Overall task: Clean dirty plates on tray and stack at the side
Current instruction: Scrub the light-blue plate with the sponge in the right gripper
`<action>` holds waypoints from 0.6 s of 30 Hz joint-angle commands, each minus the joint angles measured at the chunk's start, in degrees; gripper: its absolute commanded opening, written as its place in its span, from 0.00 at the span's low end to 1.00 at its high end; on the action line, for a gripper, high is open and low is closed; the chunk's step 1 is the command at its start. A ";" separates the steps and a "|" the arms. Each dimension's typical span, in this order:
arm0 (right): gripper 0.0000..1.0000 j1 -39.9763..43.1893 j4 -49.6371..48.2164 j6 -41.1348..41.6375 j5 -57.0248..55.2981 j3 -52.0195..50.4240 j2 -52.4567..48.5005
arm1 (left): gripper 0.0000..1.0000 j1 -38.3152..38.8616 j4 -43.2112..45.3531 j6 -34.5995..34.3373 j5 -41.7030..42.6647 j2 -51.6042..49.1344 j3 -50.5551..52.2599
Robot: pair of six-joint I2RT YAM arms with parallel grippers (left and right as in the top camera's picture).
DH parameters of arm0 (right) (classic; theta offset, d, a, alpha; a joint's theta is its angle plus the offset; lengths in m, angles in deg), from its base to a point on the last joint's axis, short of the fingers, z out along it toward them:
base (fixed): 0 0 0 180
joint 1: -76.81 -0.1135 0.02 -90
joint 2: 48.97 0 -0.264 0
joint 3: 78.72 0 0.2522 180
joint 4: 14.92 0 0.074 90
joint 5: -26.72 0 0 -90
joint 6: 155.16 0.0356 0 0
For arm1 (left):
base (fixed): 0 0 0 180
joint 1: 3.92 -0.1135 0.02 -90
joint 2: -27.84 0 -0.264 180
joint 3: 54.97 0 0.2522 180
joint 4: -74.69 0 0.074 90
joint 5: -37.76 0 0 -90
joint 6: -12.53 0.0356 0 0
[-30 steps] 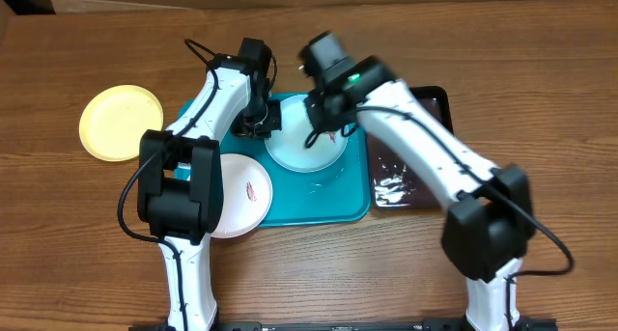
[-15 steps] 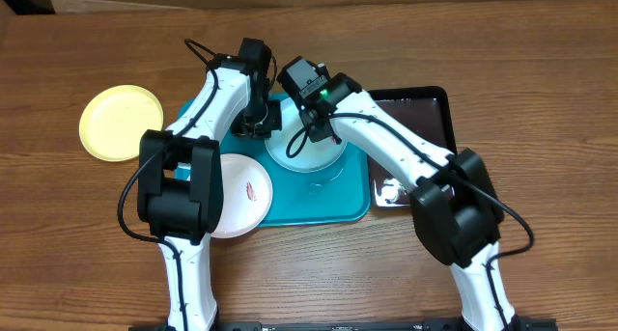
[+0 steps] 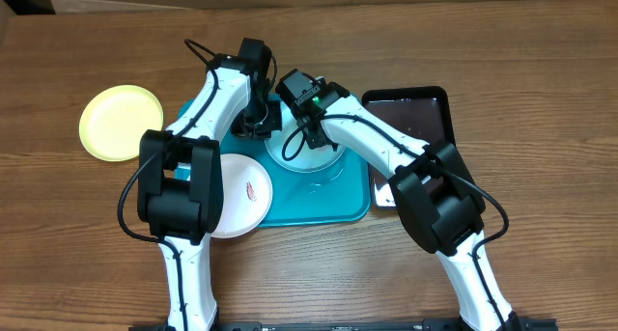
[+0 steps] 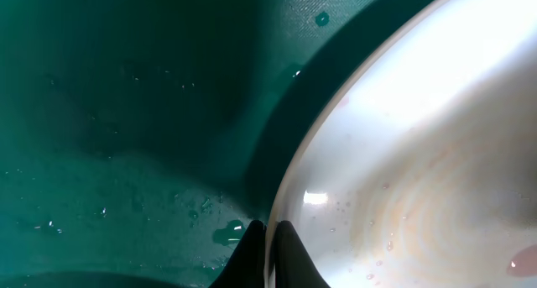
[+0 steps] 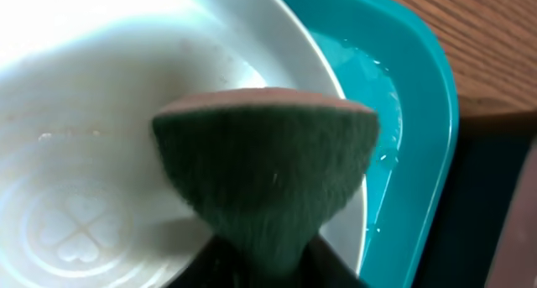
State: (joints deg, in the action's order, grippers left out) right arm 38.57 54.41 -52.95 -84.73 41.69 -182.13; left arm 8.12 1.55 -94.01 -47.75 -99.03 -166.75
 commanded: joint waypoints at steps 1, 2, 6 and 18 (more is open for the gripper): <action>0.27 0.33 0.20 0.46 -1.01 0.24 0.39 | 0.04 0.42 -0.37 0.68 0.02 0.24 0.26; 0.27 0.37 0.22 0.46 -1.01 0.24 0.39 | 0.04 0.44 -0.35 0.68 0.02 0.24 0.26; 0.18 0.37 0.13 0.48 -1.01 0.24 0.39 | 0.04 0.44 -0.35 0.68 0.02 0.24 0.26; 0.04 3.13 -0.20 1.53 -0.68 -0.26 0.37 | 0.04 0.44 -0.37 0.70 0.02 0.24 0.26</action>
State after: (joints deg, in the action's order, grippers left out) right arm 39.69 54.50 -52.67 -84.47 41.69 -182.13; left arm 8.12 1.55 -94.01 -47.53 -99.03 -166.75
